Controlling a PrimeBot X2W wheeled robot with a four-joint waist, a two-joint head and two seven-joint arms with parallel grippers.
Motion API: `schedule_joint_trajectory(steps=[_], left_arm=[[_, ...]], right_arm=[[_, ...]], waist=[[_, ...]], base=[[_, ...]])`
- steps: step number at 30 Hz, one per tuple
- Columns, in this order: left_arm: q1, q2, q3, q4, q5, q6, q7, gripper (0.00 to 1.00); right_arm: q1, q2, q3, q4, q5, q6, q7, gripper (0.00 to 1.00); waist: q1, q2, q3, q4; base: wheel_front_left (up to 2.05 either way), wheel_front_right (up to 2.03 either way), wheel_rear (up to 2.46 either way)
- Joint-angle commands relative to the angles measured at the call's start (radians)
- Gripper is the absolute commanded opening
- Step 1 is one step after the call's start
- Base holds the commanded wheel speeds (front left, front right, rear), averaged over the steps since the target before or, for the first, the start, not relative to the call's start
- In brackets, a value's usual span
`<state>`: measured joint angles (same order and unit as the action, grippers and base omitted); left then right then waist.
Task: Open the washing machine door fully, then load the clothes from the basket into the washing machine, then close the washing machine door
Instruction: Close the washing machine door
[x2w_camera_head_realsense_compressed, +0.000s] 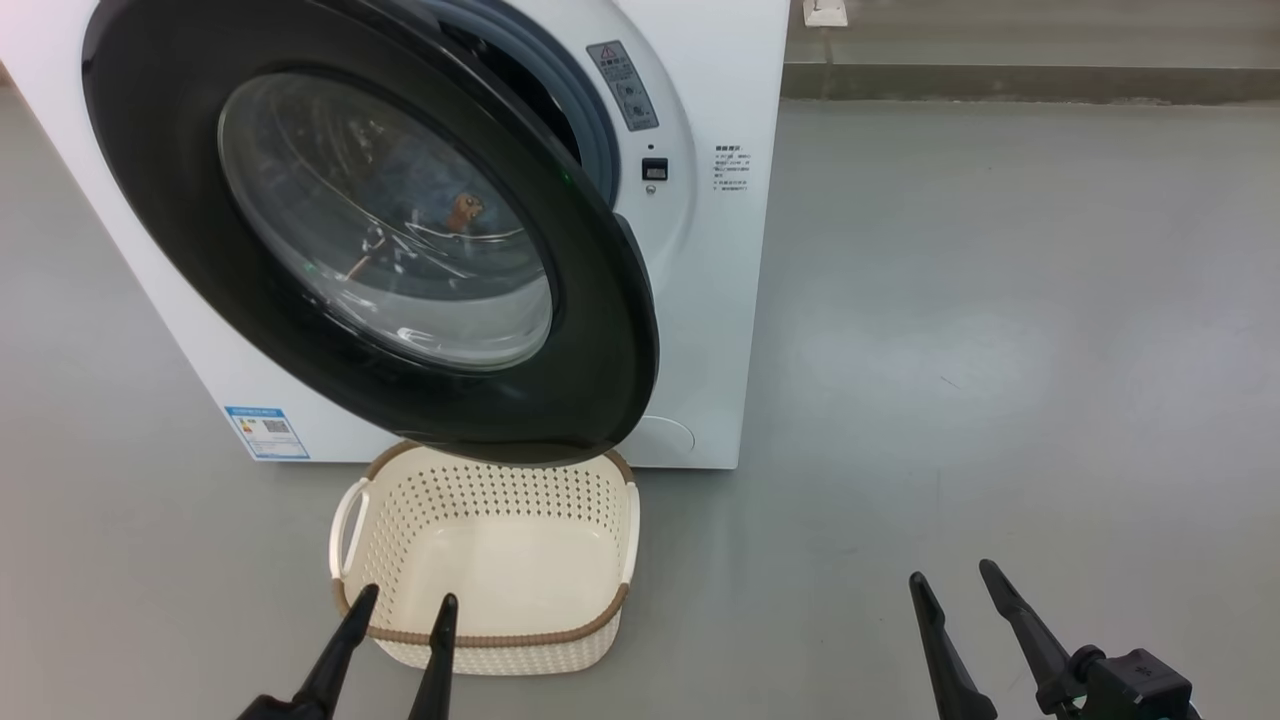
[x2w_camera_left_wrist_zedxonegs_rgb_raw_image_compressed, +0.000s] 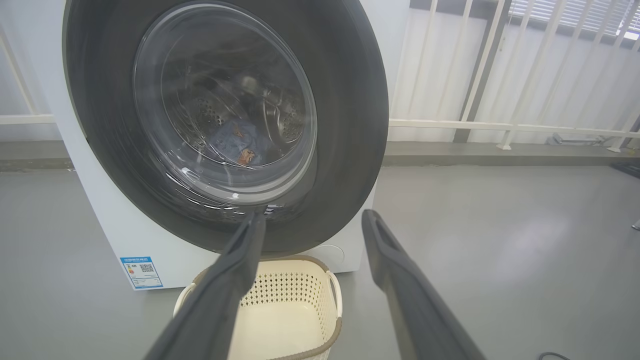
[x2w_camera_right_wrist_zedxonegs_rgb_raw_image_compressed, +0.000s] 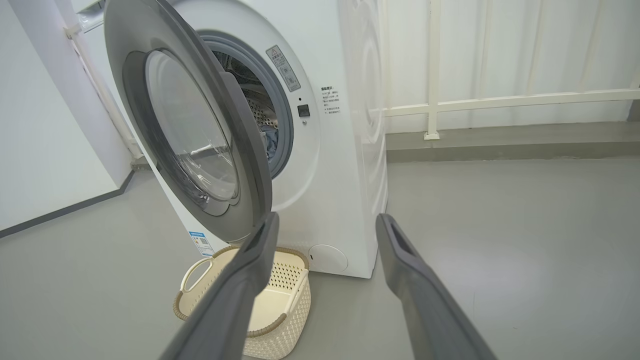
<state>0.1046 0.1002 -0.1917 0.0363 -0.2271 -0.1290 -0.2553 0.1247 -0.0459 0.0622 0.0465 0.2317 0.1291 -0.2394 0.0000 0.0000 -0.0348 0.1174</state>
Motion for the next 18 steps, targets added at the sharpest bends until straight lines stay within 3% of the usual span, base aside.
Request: schedule_joint_trajectory(steps=[1, 15, 16, 17, 18], left_arm=[[-0.029, 0.001, 0.031, -0.018, -0.010, -0.002, -0.006, 1.00], [-0.031, 0.004, 0.022, -0.016, -0.003, -0.002, -0.006, 1.00], [-0.031, 0.004, 0.022, -0.016, -0.003, -0.002, -0.006, 1.00], [-0.031, 0.004, 0.021, -0.016, -0.004, -0.002, -0.006, 1.00], [-0.032, 0.005, 0.021, -0.015, -0.004, -0.002, -0.006, 1.00]], right_arm=[[-0.023, -0.004, 0.030, -0.020, 0.009, 0.002, -0.010, 1.00], [-0.024, -0.004, 0.035, -0.017, 0.009, 0.002, -0.008, 1.00], [-0.024, -0.004, 0.036, -0.017, 0.009, 0.002, -0.007, 0.26], [-0.025, -0.004, 0.036, -0.017, 0.007, 0.002, -0.008, 0.00], [-0.025, -0.004, 0.036, -0.017, 0.007, 0.002, -0.007, 0.00]], waist=[[0.0000, 0.0000, 0.000, 0.000], [0.0000, 0.0000, 0.003, 0.006], [0.0000, 0.0000, 0.004, 0.006], [0.0000, 0.0000, 0.004, 0.007], [0.0000, 0.0000, 0.005, 0.008]], base=[[0.00, 0.00, 0.00], [0.00, 0.00, 0.00], [0.00, 0.00, 0.00], [0.00, 0.00, 0.00], [0.00, 0.00, 0.00]])
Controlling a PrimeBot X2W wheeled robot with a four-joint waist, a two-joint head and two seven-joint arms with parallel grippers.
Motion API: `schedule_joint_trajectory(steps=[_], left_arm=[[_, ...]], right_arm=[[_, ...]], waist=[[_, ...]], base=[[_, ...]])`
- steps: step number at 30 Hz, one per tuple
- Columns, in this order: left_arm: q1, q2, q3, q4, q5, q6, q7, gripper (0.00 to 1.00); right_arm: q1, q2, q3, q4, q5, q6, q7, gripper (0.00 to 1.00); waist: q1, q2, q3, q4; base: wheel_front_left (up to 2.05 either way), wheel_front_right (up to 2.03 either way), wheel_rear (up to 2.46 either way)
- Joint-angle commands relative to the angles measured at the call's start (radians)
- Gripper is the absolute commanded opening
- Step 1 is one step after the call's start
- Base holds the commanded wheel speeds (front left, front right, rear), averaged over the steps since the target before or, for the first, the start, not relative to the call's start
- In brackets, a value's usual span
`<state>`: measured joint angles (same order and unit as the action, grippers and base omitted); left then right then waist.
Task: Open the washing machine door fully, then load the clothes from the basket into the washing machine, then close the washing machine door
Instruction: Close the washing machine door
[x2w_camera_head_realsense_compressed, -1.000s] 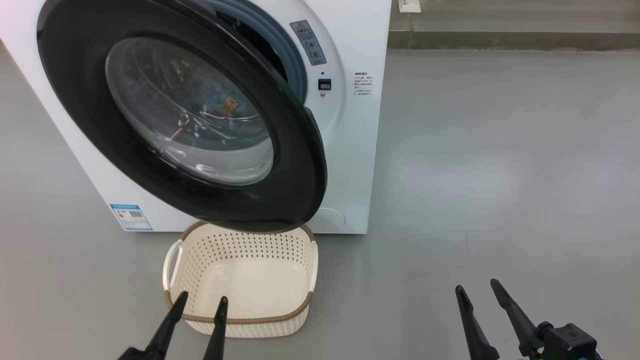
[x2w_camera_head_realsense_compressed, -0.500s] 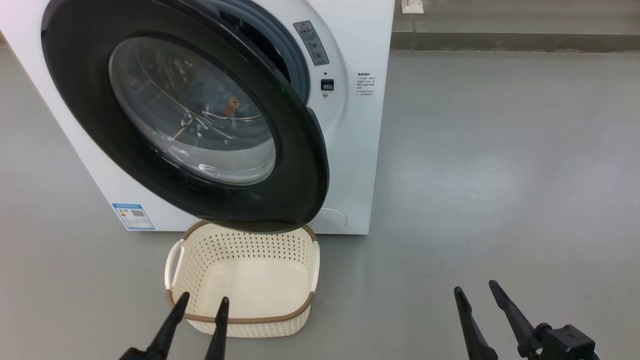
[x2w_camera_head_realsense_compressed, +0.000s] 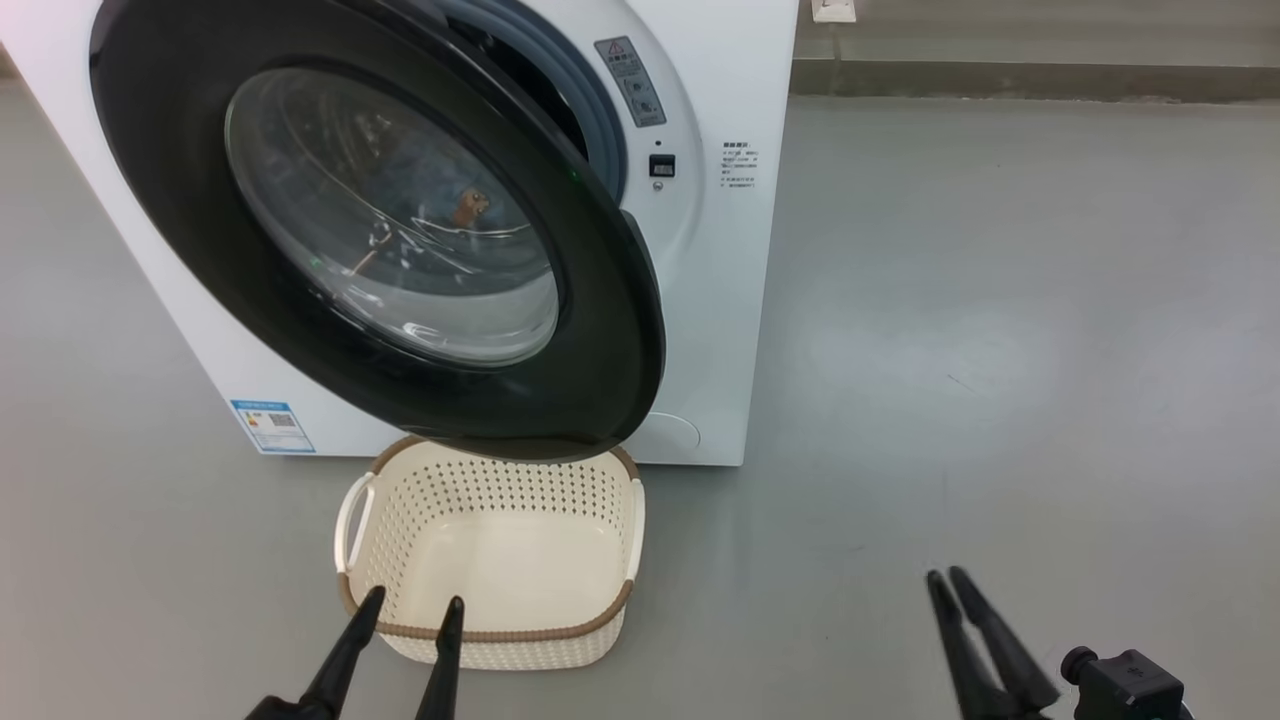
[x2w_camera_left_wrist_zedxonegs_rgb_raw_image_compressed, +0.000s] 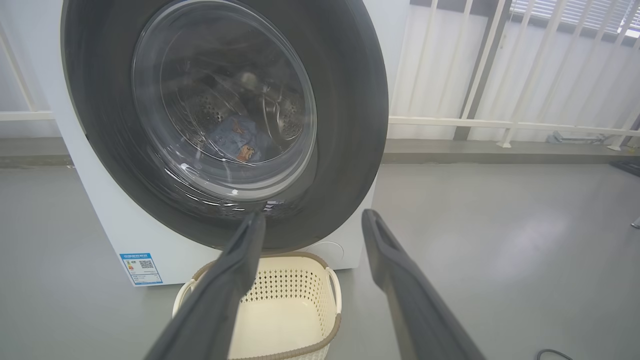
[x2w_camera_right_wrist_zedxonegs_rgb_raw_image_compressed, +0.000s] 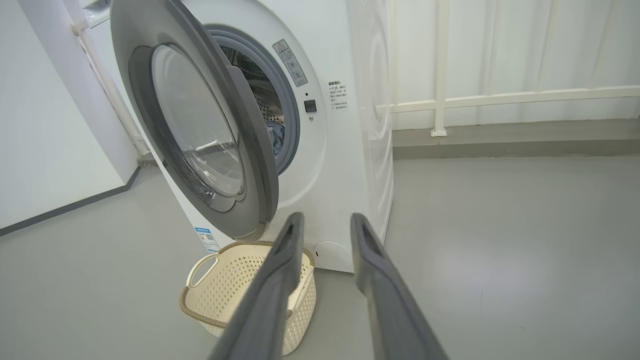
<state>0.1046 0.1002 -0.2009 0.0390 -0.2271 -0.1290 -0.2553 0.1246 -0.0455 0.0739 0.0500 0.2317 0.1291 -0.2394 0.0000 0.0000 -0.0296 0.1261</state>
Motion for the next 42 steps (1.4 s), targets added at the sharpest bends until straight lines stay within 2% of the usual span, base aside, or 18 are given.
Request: schedule_joint_trajectory(steps=[1, 12, 17, 21, 28, 32, 42], left_arm=[[-0.033, 0.005, 0.028, -0.018, -0.005, -0.002, -0.006, 1.00], [-0.042, 0.006, 0.013, -0.019, -0.006, -0.002, -0.006, 1.00], [-0.057, 0.005, -0.001, -0.021, -0.008, -0.002, -0.006, 1.00], [-0.077, 0.001, -0.015, -0.021, -0.010, -0.002, -0.006, 1.00], [-0.120, -0.007, -0.042, -0.015, -0.016, -0.002, -0.006, 1.00], [-0.139, -0.014, -0.056, -0.011, -0.021, -0.002, -0.006, 1.00], [-0.183, -0.032, -0.082, -0.014, -0.032, -0.002, -0.006, 1.00]], right_arm=[[-0.029, -0.005, 0.025, -0.020, 0.005, 0.002, -0.007, 0.00], [-0.094, -0.005, 0.049, -0.024, -0.024, 0.002, -0.010, 0.00], [-0.178, -0.034, 0.093, -0.022, -0.031, 0.002, -0.008, 0.00], [-0.269, -0.079, 0.165, 0.007, -0.017, 0.002, -0.005, 0.00], [-0.454, -0.167, 0.364, 0.102, 0.040, 0.002, -0.010, 0.00], [-0.551, -0.197, 0.459, 0.171, 0.088, 0.002, -0.016, 0.00], [-0.742, -0.239, 0.539, 0.302, 0.162, 0.002, -0.022, 0.00]], waist=[[0.0000, 0.0000, 0.001, 0.002], [0.0000, 0.0000, 0.016, 0.029], [0.0000, 0.0000, 0.042, 0.050], [0.0000, 0.0000, 0.071, 0.073], [0.0000, 0.0000, 0.129, 0.121], [0.0000, 0.0000, 0.157, 0.155], [0.0000, 0.0000, 0.250, 0.229]], base=[[0.00, 0.00, 0.00], [0.00, 0.00, 0.00], [0.00, 0.00, 0.00], [0.00, 0.00, 0.00], [0.00, 0.00, 0.00], [0.00, 0.00, 0.00], [0.00, 0.00, 0.00]])
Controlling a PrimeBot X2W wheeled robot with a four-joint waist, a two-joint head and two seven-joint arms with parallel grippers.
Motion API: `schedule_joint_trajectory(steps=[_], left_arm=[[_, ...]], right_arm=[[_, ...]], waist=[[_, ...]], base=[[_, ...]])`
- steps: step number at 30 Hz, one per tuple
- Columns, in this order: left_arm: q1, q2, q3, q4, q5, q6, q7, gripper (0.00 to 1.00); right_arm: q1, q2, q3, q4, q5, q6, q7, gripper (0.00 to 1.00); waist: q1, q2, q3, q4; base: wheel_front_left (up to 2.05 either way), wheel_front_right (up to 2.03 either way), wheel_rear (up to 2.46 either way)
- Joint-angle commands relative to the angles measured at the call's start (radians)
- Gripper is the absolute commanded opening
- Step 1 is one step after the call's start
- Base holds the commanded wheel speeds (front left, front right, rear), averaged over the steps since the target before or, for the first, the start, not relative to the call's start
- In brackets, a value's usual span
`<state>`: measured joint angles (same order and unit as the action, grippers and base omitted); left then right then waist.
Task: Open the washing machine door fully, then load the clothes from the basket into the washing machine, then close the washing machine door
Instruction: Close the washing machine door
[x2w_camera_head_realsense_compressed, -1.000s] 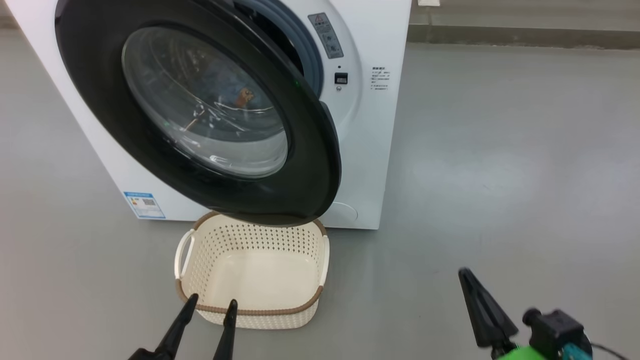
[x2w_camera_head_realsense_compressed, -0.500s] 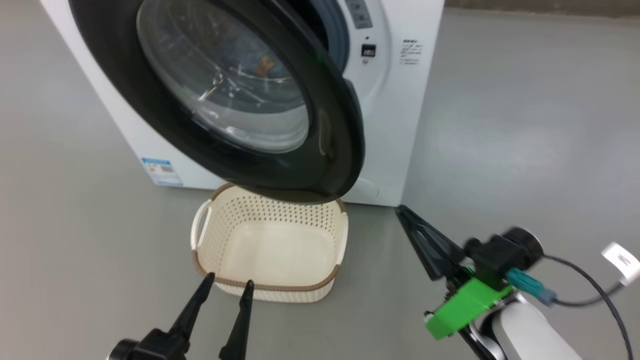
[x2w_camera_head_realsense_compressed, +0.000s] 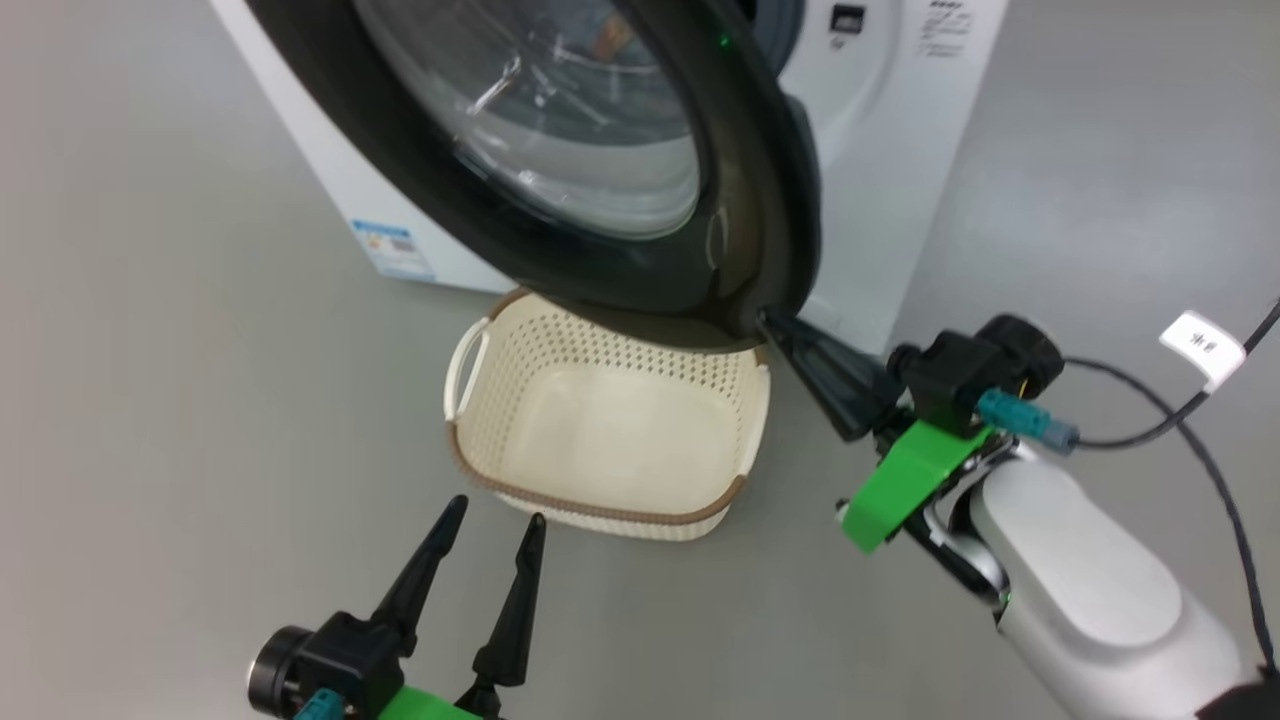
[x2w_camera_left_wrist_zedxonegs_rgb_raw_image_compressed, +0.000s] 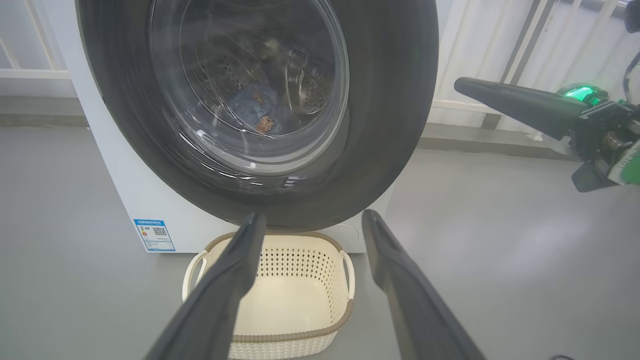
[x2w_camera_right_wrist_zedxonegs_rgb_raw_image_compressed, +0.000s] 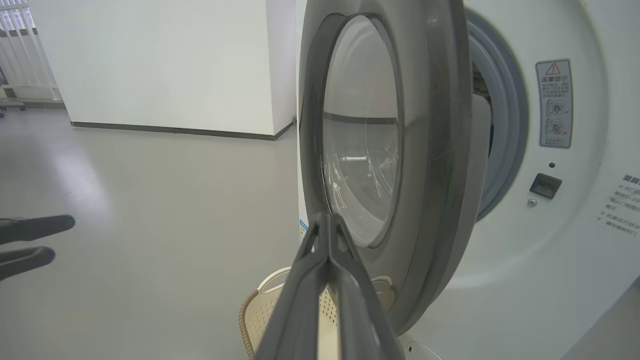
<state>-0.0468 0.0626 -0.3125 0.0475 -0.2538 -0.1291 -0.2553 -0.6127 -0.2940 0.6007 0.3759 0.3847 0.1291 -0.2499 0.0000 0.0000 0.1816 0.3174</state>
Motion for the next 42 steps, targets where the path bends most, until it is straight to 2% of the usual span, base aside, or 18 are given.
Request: schedule_joint_trajectory(steps=[1, 19, 32, 42], left_arm=[[-0.036, 0.004, 0.028, -0.022, -0.007, -0.002, -0.006, 1.00], [-0.091, -0.012, 0.006, -0.024, -0.026, -0.002, -0.006, 1.00], [-0.109, -0.012, 0.001, -0.047, -0.062, -0.002, -0.006, 1.00], [-0.139, -0.012, -0.014, -0.065, -0.089, -0.002, -0.006, 1.00]], right_arm=[[-0.020, 0.006, 0.013, -0.014, 0.014, 0.002, -0.011, 0.00], [-0.180, -0.082, 0.024, 0.100, 0.053, 0.002, -0.012, 0.00], [-0.293, -0.145, -0.026, 0.165, 0.058, 0.002, -0.012, 0.00], [-0.450, -0.207, 0.035, 0.217, 0.062, 0.002, -0.012, 0.00]], waist=[[0.0000, 0.0000, 0.048, 0.045], [0.0000, 0.0000, 0.163, 0.125], [0.0000, 0.0000, 0.254, 0.153], [0.0000, 0.0000, 0.343, 0.160]], base=[[0.00, 0.00, 0.00], [0.00, 0.00, 0.00], [0.00, 0.00, 0.00], [0.00, 0.00, 0.00]])
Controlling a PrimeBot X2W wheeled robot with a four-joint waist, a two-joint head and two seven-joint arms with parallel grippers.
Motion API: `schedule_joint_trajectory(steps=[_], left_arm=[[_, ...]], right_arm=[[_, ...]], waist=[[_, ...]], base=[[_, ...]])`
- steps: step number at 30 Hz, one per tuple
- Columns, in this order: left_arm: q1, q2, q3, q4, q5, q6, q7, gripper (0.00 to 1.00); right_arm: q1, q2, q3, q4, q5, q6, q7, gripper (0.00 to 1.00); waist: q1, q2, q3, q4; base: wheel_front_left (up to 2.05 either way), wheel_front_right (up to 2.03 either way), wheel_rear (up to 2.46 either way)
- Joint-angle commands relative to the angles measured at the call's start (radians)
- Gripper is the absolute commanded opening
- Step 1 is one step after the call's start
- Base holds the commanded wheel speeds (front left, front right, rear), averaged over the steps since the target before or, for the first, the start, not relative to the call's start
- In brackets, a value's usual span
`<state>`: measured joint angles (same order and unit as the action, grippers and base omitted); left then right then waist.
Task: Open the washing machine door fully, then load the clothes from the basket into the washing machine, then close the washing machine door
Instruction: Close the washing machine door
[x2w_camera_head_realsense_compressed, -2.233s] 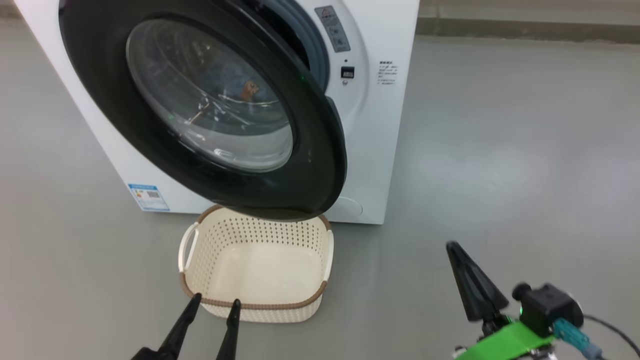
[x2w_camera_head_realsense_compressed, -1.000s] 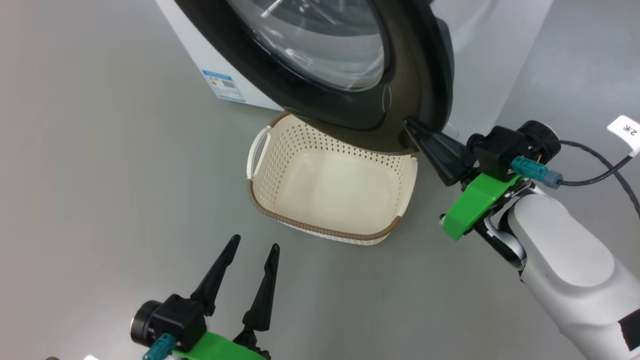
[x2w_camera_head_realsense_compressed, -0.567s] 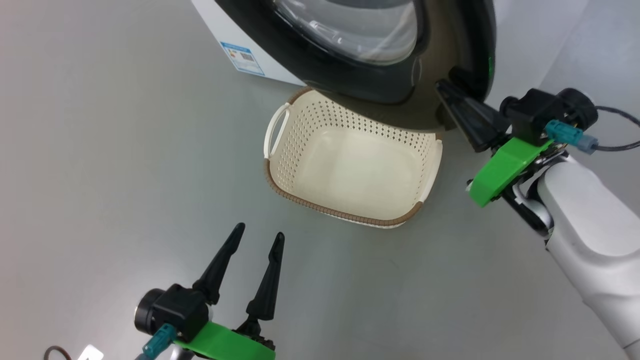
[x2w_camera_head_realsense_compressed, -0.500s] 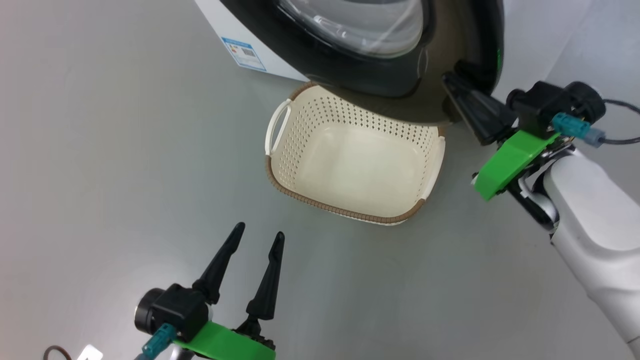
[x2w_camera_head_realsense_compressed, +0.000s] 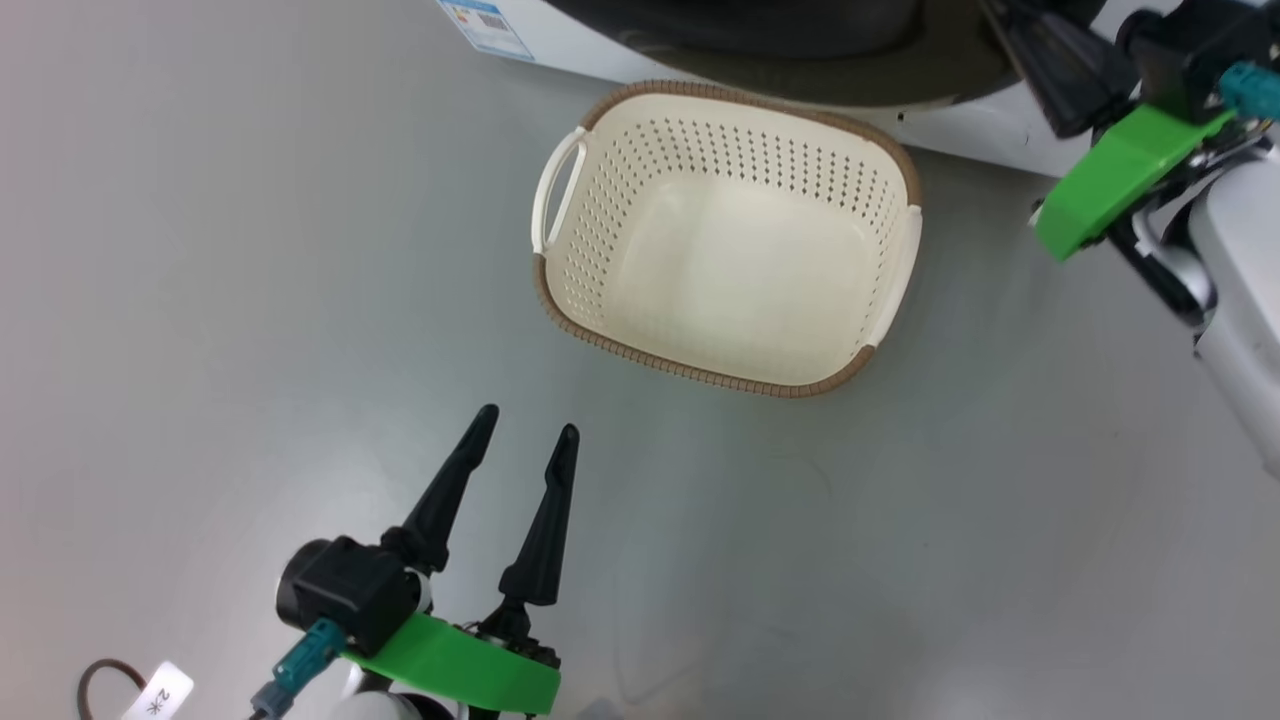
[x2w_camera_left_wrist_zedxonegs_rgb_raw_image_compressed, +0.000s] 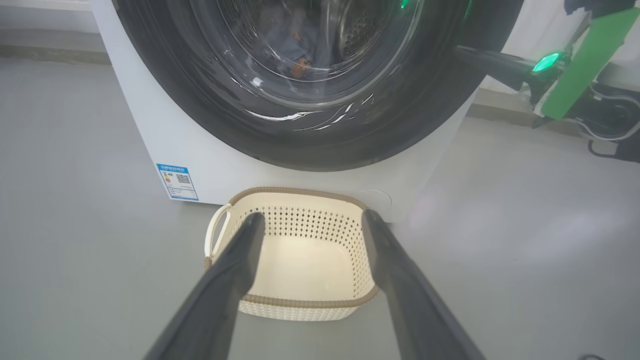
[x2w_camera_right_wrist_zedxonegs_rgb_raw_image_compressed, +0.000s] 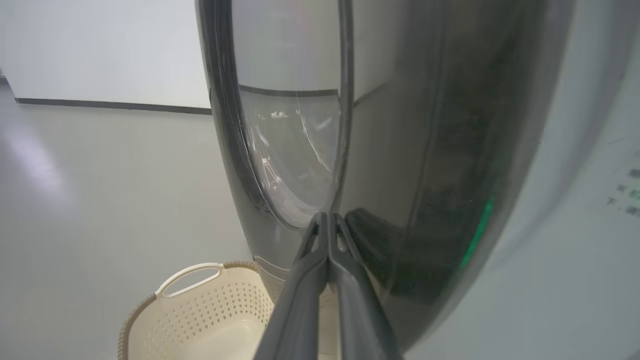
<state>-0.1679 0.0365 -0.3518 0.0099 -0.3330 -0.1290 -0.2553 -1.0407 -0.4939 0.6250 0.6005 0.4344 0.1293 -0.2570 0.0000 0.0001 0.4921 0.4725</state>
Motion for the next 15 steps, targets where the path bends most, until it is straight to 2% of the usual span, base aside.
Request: schedule_joint_trajectory(steps=[1, 15], left_arm=[[-0.018, 0.014, 0.026, -0.028, -0.010, -0.002, -0.006, 1.00], [-0.052, 0.014, 0.000, -0.034, -0.049, -0.002, -0.006, 1.00]], right_arm=[[-0.022, -0.007, 0.011, -0.007, 0.013, 0.001, -0.005, 0.00], [-0.259, -0.059, 0.074, 0.080, 0.026, 0.001, -0.005, 0.00]], waist=[[0.0000, -0.0001, 0.033, 0.005], [0.0000, -0.0001, 0.120, 0.036]], base=[[0.00, 0.00, 0.00], [0.00, 0.00, 0.00]])
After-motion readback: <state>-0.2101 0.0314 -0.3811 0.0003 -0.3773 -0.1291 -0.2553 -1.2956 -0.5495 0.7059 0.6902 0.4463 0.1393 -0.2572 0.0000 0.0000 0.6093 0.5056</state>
